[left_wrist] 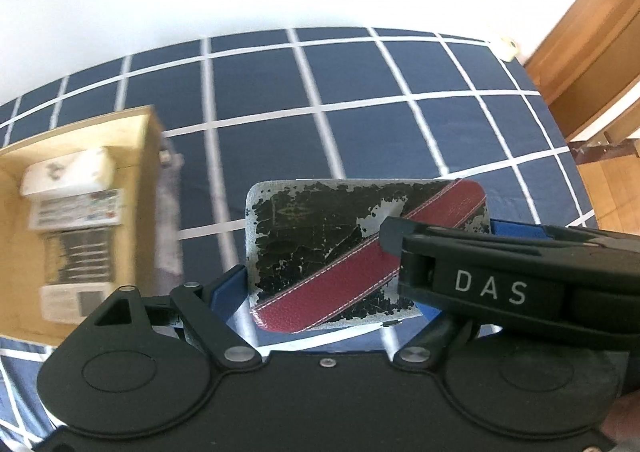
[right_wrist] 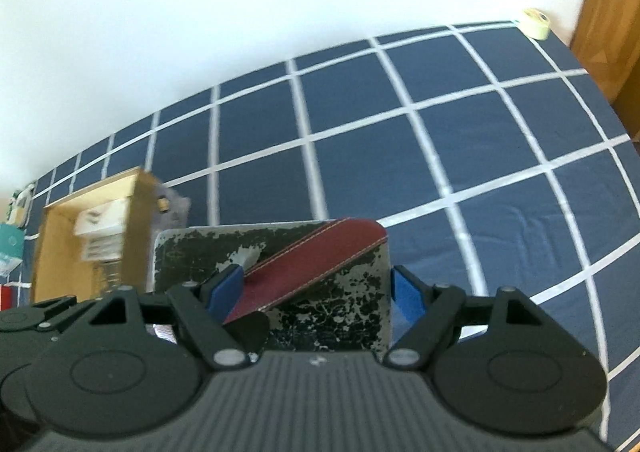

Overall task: Organize objects
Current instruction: 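Carry the phone case with the right tool over the box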

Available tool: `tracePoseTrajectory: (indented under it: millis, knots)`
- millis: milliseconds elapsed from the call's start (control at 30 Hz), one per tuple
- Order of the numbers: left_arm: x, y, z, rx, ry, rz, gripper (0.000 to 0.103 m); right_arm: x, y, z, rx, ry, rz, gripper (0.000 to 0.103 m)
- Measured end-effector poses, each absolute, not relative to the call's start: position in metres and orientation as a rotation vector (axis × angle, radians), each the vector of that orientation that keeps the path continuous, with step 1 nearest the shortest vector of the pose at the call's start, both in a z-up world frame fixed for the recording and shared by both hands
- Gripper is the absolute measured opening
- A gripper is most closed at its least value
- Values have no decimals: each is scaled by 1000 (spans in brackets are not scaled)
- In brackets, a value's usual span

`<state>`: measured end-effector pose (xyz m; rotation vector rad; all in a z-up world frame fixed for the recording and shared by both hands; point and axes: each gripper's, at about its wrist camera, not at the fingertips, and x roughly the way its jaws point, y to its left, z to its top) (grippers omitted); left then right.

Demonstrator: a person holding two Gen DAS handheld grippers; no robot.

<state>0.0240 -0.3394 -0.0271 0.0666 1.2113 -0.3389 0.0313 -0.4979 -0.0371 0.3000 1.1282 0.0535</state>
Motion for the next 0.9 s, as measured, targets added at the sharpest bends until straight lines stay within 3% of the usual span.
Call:
tracePoseTrajectory:
  millis: [900]
  knots:
    - [47,-90,-26,30,1223,-217,83,28,-230,-35,231,1135,172,76]
